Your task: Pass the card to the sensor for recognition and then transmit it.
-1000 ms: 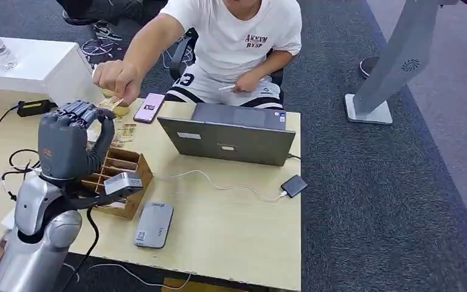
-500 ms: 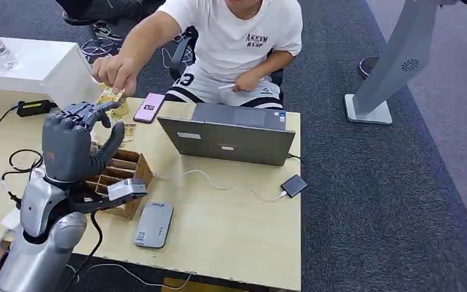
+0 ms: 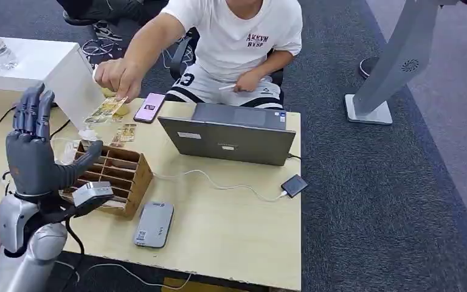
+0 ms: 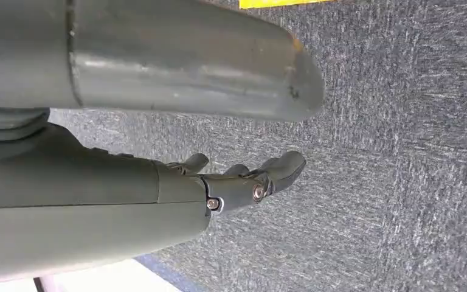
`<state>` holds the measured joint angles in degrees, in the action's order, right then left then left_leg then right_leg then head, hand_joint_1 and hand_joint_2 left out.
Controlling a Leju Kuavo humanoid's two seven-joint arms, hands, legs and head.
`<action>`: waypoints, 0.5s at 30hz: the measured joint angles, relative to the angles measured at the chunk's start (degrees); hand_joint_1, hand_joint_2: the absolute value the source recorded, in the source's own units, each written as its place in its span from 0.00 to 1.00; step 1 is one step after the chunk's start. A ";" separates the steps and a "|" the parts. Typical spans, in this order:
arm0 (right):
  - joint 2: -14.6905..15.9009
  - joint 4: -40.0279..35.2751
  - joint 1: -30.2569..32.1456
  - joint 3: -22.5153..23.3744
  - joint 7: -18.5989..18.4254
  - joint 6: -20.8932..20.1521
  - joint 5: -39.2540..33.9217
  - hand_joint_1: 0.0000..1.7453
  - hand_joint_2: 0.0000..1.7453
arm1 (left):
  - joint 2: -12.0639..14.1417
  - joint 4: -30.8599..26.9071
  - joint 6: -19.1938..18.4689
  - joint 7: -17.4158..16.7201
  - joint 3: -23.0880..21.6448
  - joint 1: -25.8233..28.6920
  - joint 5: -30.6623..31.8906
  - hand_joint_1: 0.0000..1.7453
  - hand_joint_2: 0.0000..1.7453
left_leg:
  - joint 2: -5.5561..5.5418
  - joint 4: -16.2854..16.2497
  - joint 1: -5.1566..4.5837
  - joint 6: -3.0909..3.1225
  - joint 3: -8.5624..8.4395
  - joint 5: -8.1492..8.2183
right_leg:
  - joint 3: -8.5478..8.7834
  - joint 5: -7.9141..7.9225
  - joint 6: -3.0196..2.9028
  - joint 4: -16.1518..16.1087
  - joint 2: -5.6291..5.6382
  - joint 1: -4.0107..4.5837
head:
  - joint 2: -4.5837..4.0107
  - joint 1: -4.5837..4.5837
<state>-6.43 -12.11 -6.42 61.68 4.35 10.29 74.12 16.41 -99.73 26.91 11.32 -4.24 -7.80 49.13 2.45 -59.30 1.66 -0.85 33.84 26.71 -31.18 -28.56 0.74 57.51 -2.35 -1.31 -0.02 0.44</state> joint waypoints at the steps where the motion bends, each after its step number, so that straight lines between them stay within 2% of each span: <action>1: 0.00 0.00 0.02 0.00 0.00 0.00 0.00 0.00 0.00 | 0.09 0.22 -0.02 0.20 0.61 0.06 -0.19 0.00 1.00 | 0.00 0.00 0.00 0.00 0.00 0.00 | 0.00 0.00 0.00 0.00 0.00 0.00 | 0.00 -0.02; 9: 0.07 0.00 0.10 -0.26 -0.11 0.00 0.09 0.00 0.00 | 0.64 2.82 -2.06 0.06 4.35 -0.13 0.05 0.00 1.00 | 0.00 0.00 0.00 0.00 0.00 -0.01 | -0.01 0.02 0.00 0.00 0.00 0.00 | 0.00 -0.02; 15: 0.17 0.00 0.11 -0.39 -0.35 -0.02 0.26 0.00 0.00 | 0.70 4.33 -4.15 -0.42 4.72 -1.11 1.44 0.00 1.00 | 0.00 0.00 0.00 0.00 0.00 -0.01 | -0.02 0.03 0.00 0.00 0.01 0.00 | 0.00 0.00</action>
<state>-6.25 -12.11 -6.31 61.29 4.00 10.27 74.38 17.11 -95.40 22.75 10.91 0.48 -8.91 50.58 2.45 -59.30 1.65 -0.85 33.83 26.70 -31.20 -28.53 0.74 57.51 -2.34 -1.31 -0.02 0.44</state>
